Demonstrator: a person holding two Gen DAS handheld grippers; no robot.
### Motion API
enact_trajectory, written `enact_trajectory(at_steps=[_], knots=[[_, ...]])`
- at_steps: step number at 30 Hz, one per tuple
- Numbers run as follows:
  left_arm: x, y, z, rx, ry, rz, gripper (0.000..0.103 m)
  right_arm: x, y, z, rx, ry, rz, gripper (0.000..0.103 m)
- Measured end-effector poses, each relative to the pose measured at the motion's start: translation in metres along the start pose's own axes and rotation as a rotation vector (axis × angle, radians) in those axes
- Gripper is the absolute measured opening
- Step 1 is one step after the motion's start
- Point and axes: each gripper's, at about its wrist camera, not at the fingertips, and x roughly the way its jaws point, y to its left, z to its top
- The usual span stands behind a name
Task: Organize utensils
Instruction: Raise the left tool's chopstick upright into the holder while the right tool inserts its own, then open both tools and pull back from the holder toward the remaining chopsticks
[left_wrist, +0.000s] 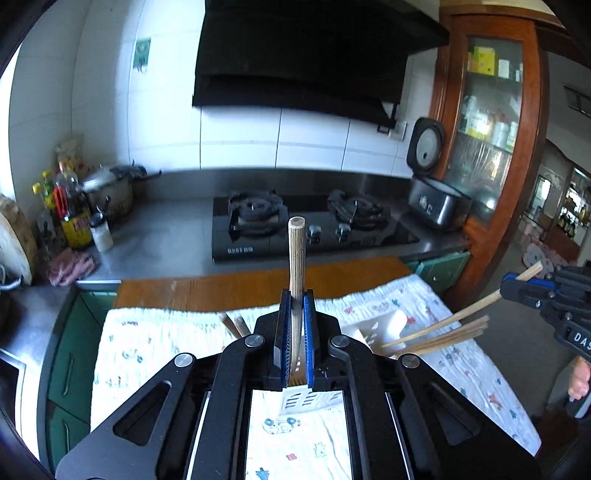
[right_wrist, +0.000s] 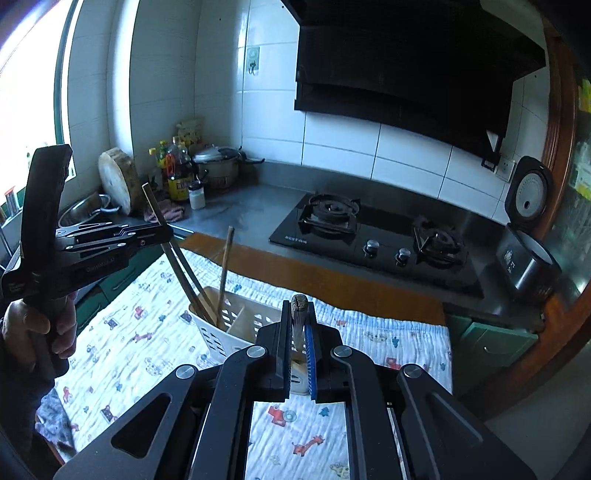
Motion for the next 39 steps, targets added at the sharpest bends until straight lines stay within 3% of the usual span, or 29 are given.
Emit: enact_trajectory(at_steps=[9, 15, 18, 22, 24, 29, 34, 39], knots=[[0.032, 0.006, -0.016, -0.001, 0.070, 0.004, 0.006, 0.043, 0.001, -0.009, -0.009, 0.099, 0.014, 0.007], [0.033, 0.005, -0.017, -0.005, 0.075, 0.001, 0.009, 0.050, 0.001, -0.012, 0.007, 0.094, 0.013, 0.011], [0.025, 0.004, -0.015, 0.001, 0.060, 0.007, 0.024, 0.040, 0.002, -0.012, 0.007, 0.060, 0.000, 0.012], [0.000, 0.002, -0.017, -0.006, 0.025, 0.007, 0.028, 0.011, 0.003, -0.015, 0.003, -0.008, -0.042, 0.028], [-0.016, 0.001, -0.022, -0.014, 0.012, 0.000, 0.036, -0.005, 0.004, -0.022, 0.000, -0.037, -0.049, 0.029], [-0.055, -0.002, -0.055, -0.030, 0.000, 0.015, 0.047, -0.038, 0.021, -0.066, 0.007, -0.055, -0.051, 0.037], [-0.085, -0.003, -0.103, -0.049, 0.012, -0.018, 0.049, -0.045, 0.050, -0.138, -0.002, 0.005, -0.022, 0.037], [-0.107, -0.013, -0.155, -0.035, 0.029, 0.028, 0.050, -0.050, 0.080, -0.200, 0.022, 0.045, 0.006, 0.037]])
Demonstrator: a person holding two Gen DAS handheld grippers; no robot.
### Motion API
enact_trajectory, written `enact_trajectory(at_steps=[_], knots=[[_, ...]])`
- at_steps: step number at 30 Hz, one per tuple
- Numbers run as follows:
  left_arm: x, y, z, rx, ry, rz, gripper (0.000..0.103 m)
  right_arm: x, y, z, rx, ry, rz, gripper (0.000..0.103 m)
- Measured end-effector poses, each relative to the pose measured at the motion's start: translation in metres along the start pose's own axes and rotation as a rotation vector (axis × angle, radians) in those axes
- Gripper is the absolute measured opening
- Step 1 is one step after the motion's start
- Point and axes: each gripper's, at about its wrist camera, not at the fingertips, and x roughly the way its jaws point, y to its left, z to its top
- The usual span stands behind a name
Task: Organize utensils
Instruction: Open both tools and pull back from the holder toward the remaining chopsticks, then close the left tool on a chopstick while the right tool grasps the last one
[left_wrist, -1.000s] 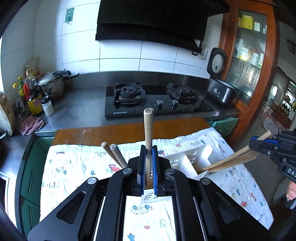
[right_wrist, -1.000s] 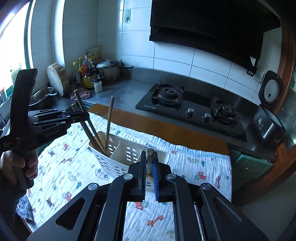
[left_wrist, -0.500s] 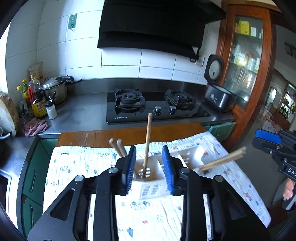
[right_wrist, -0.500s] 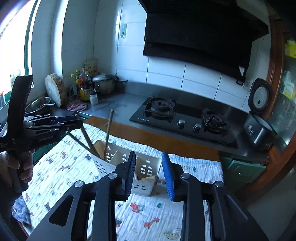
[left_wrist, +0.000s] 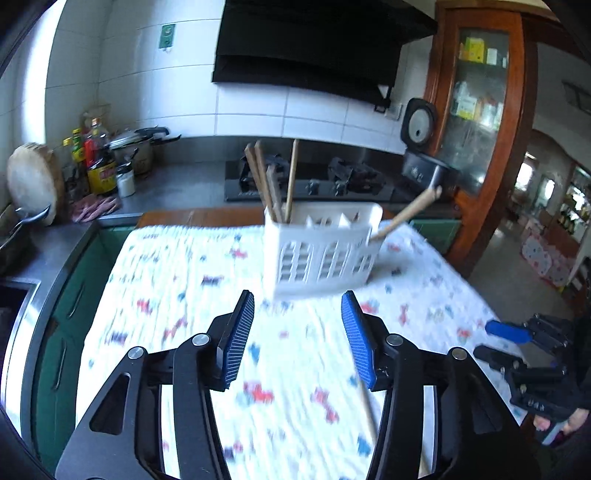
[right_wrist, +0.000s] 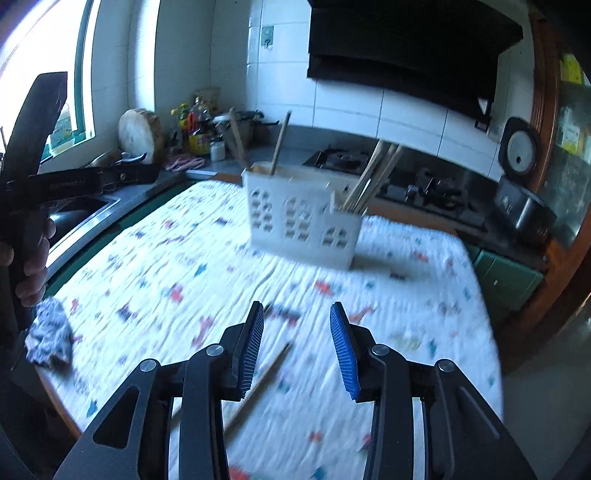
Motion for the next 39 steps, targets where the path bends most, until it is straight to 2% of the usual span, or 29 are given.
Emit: enact_trajectory(at_steps=[2, 6, 10, 13, 16, 23, 31, 39], knots=[[-0.008, 0.001, -0.020, -0.020, 0.005, -0.011, 0.051, 0.000, 0.010, -0.021, 0.026, 0.012, 0.016, 0.037], [-0.020, 0.004, -0.055, -0.047, 0.006, 0.021, 0.051, 0.001, 0.034, -0.061, 0.056, 0.038, 0.042, 0.036], [-0.020, 0.010, -0.083, -0.089, 0.050, 0.015, 0.051, 0.004, 0.057, -0.095, 0.055, 0.051, 0.018, 0.036], [-0.022, 0.010, -0.098, -0.083, 0.061, 0.047, 0.051, 0.007, 0.065, -0.110, 0.085, 0.065, 0.011, 0.034], [-0.025, 0.014, -0.110, -0.099, 0.074, 0.048, 0.051, 0.011, 0.071, -0.124, 0.121, 0.082, 0.049, 0.027], [-0.032, 0.020, -0.117, -0.125, 0.074, 0.046, 0.051, 0.020, 0.076, -0.134, 0.181, 0.108, 0.070, 0.022], [-0.029, 0.018, -0.122, -0.136, 0.078, 0.035, 0.052, 0.024, 0.079, -0.142, 0.192, 0.117, 0.012, 0.015], [-0.016, 0.005, -0.139, -0.127, 0.132, -0.020, 0.051, 0.020, 0.076, -0.141, 0.198, 0.104, -0.029, 0.008]])
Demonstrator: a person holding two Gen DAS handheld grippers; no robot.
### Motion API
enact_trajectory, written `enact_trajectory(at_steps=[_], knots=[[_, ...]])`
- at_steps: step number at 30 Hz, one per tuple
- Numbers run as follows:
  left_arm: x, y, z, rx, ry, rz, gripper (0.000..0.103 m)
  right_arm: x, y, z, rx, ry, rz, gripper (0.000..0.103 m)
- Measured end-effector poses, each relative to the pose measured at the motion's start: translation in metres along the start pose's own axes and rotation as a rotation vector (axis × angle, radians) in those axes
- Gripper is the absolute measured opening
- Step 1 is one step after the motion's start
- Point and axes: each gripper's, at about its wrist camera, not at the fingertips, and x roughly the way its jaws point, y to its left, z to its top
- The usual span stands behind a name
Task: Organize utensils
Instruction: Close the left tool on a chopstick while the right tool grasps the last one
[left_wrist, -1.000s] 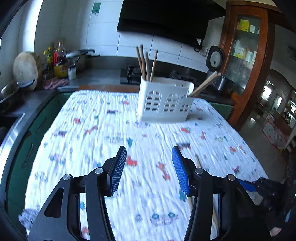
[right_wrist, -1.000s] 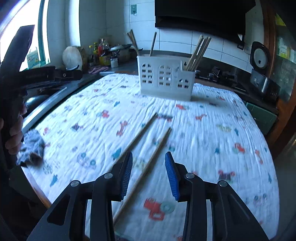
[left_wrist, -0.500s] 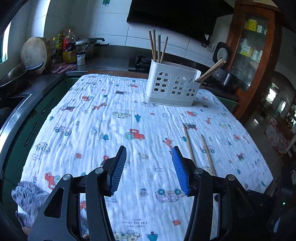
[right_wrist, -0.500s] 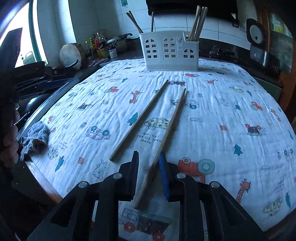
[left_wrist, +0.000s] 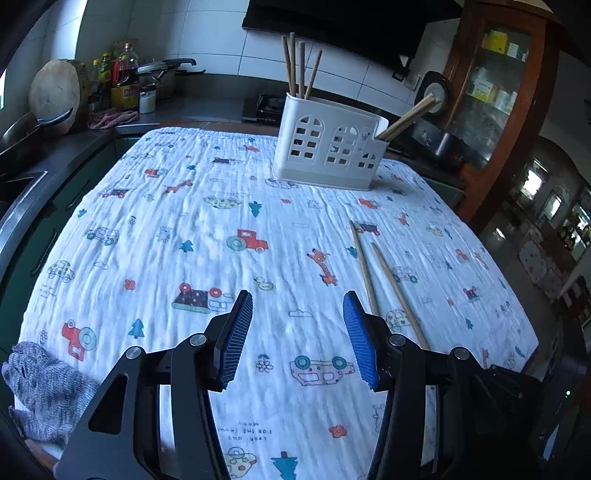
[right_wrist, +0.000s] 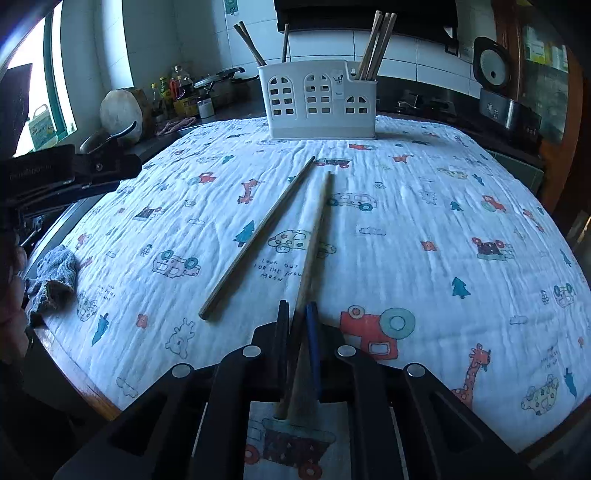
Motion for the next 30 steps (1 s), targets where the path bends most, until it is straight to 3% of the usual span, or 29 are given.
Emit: enact_trajectory(at_steps=[10, 17, 26, 30], knots=[[0.033, -0.047, -0.031, 0.052, 0.100, -0.138, 0.050, -0.033, -0.026, 0.012, -0.013, -0.113, -0.063, 0.007], [0.060, -0.065, -0.035, 0.068, 0.141, -0.160, 0.028, -0.062, -0.038, 0.032, -0.044, -0.201, -0.081, 0.007], [0.076, -0.073, -0.038, 0.093, 0.158, -0.112, 0.012, -0.078, -0.043, 0.051, -0.063, -0.253, -0.070, 0.007], [0.077, -0.083, -0.038, 0.156, 0.152, -0.040, 0.008, -0.079, -0.044, 0.058, -0.067, -0.256, -0.056, 0.007]])
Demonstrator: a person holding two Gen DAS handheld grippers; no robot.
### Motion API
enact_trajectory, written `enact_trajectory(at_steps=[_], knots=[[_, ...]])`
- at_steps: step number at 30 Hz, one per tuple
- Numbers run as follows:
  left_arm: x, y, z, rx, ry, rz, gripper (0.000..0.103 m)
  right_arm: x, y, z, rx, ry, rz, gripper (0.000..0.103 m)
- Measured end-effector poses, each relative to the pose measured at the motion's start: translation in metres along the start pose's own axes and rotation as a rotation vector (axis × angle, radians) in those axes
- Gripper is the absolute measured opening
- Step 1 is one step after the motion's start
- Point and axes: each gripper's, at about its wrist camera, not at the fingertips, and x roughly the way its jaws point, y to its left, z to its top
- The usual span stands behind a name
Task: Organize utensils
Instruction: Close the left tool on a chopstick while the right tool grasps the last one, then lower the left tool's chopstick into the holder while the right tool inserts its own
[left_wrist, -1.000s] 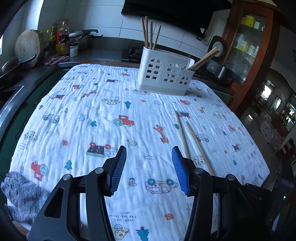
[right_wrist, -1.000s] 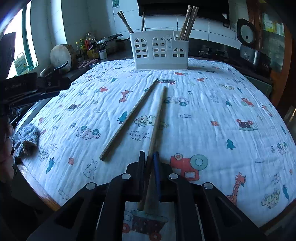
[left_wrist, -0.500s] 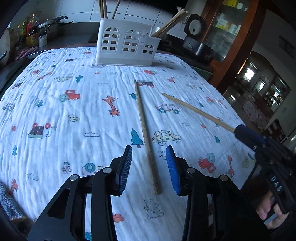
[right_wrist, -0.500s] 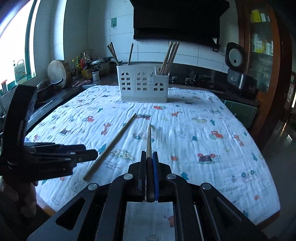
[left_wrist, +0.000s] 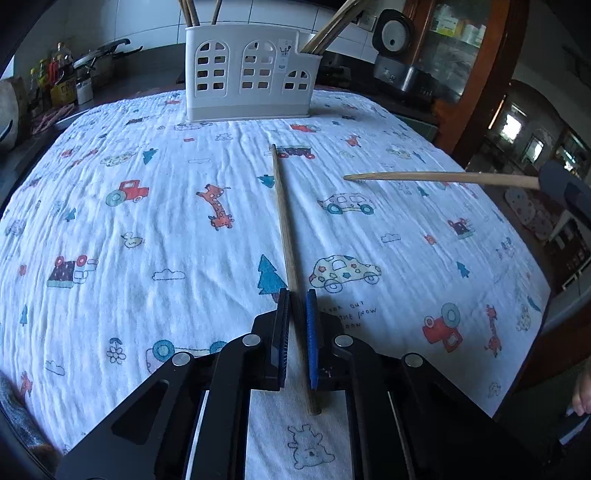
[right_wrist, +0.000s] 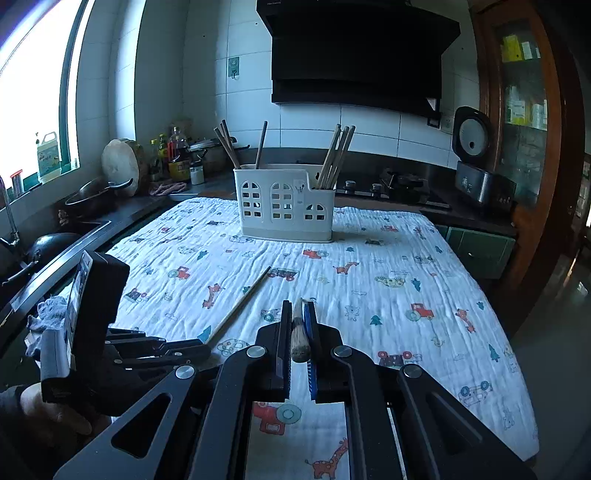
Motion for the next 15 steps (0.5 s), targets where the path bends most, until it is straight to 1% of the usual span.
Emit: enact_trajectory(at_steps=[1, 3, 5, 8, 13, 15], knots=[[-0.001, -0.001, 0.000, 0.005, 0.002, 0.009, 0.007, 0.001, 0.001, 0.002, -0.005, -0.002, -0.001, 0.007], [-0.007, -0.001, 0.002, 0.000, 0.004, -0.017, 0.007, 0.002, 0.001, 0.007, -0.012, 0.000, 0.010, 0.007], [-0.022, 0.002, 0.008, 0.002, -0.016, -0.026, 0.006, 0.003, -0.001, 0.012, -0.019, 0.005, 0.024, 0.007], [-0.049, 0.009, 0.027, -0.004, -0.072, -0.056, 0.005, 0.006, -0.007, 0.025, -0.029, 0.016, 0.045, 0.007], [-0.091, 0.018, 0.067, 0.025, -0.199, -0.046, 0.005, 0.012, -0.016, 0.056, -0.043, 0.026, 0.088, 0.007], [-0.096, 0.023, 0.084, 0.027, -0.223, -0.053, 0.005, 0.016, -0.017, 0.069, -0.054, 0.031, 0.098, 0.007]])
